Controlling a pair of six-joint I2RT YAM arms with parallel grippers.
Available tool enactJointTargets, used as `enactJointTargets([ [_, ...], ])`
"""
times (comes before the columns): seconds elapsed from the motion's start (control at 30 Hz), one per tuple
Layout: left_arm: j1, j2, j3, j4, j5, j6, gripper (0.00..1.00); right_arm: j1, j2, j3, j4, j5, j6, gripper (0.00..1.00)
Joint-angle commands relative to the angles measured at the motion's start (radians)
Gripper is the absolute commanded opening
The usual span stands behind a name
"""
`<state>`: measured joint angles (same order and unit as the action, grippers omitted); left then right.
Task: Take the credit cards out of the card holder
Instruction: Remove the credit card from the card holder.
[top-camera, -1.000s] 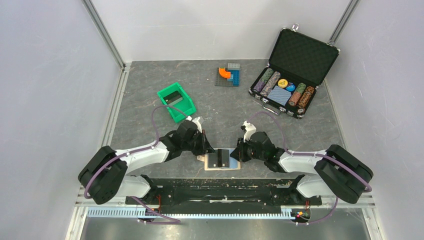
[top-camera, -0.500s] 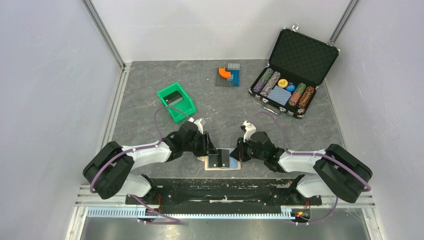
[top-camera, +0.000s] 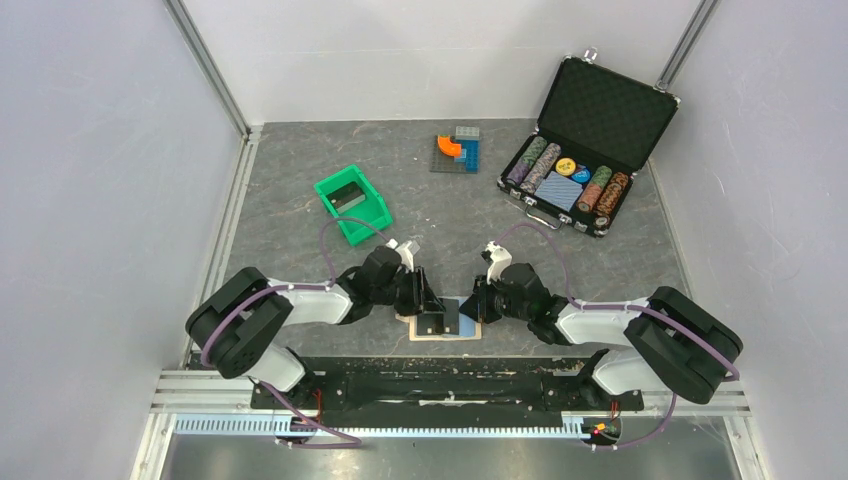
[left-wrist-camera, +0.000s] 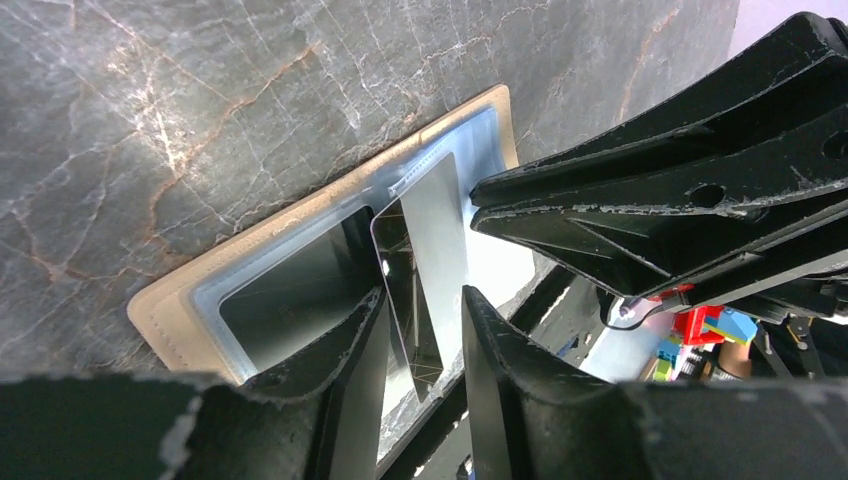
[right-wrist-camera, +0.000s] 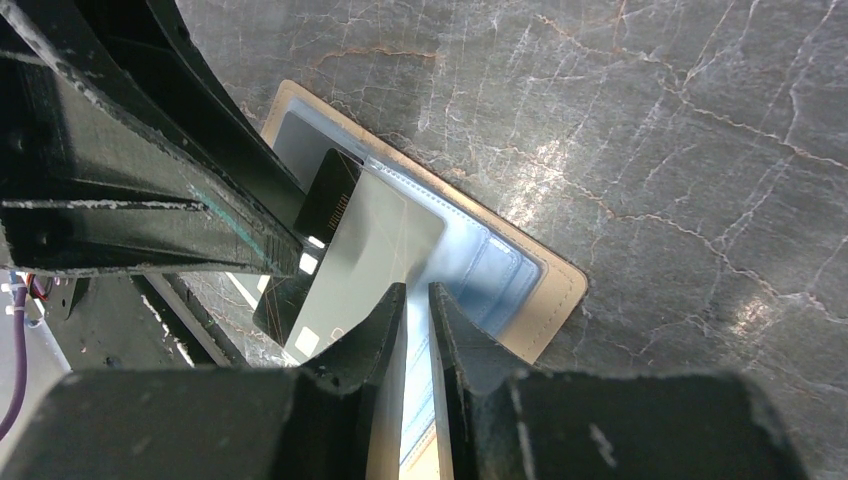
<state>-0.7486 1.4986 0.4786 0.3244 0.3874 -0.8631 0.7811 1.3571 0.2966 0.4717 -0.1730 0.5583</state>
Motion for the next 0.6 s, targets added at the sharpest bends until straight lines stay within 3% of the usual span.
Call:
enactJointTargets([
  [0.0,-0.008,0.013,-0.015,0.078,0.037,-0.042,0.35,0.001,0.018,-0.023,-0.01,0.0,0.002,0.16],
  [0.17,-0.006,-0.028,-0.012,0.038,0.018,-0.037,0.15,0.001,0.014,-0.022,-0.014,0.001,-0.001,0.16],
  [0.27,-0.006,-0.075,0.021,-0.097,-0.03,0.013,0.03,0.0,0.006,-0.015,-0.033,0.009,-0.014,0.16],
  [0.57,0.056,-0.27,0.034,-0.359,-0.136,0.088,0.02,0.0,-0.015,0.002,-0.066,0.018,-0.053,0.17],
])
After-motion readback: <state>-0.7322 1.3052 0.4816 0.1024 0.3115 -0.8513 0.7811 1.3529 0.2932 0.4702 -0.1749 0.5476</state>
